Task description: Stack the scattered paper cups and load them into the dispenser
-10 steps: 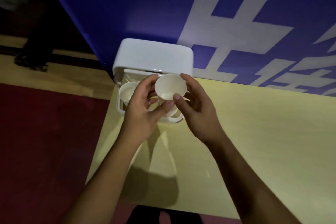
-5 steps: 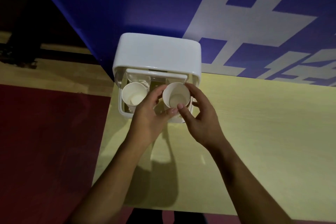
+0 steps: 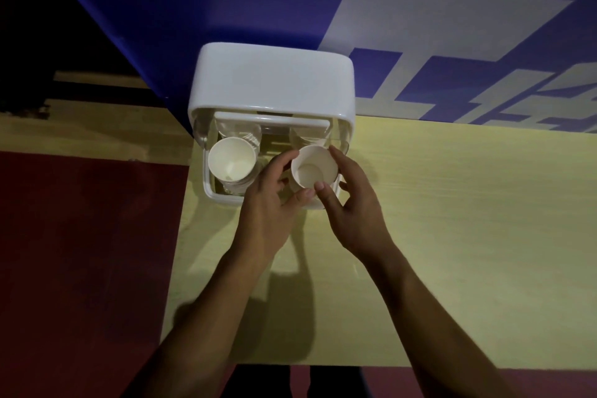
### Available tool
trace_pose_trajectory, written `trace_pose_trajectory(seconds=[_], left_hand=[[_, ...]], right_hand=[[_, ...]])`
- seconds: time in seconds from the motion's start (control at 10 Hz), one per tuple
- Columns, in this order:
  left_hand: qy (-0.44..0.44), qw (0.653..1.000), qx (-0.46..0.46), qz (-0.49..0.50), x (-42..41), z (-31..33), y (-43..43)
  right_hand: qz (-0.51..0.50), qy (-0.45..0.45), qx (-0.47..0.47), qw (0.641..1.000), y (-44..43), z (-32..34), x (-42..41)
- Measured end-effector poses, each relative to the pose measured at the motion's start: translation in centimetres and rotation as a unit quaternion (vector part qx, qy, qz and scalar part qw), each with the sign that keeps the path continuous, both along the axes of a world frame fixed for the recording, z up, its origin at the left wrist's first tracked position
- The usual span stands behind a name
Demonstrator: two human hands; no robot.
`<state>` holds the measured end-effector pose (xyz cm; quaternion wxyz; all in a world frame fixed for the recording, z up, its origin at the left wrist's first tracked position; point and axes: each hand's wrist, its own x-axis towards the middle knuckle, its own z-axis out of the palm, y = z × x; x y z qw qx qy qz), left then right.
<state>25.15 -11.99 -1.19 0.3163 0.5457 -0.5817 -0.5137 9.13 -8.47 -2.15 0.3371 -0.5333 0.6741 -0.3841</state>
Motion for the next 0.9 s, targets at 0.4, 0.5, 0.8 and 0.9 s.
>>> trace_pose_trajectory(seconds=[0.4,0.5,0.8,0.9], left_hand=[[0.033,0.999,0.013,-0.002,-0.2,0.0,0.0],[0.03,0.999,0.008,-0.011,-0.1,0.0,-0.1],[-0.001,1.0,0.017,0.003,0.3,2.0,0.0],[0.015,1.0,-0.006,0.005,0.7,3.7,0.6]], right_hand=[[-0.013,-0.012,0.019,1.0,-0.1,0.0,0.3],[-0.015,-0.015,0.024,0.999,-0.1,0.1,0.1],[-0.047,-0.016,0.034,0.998,0.2,2.5,-0.4],[-0.079,-0.045,0.026,0.996,1.6,4.4,-0.9]])
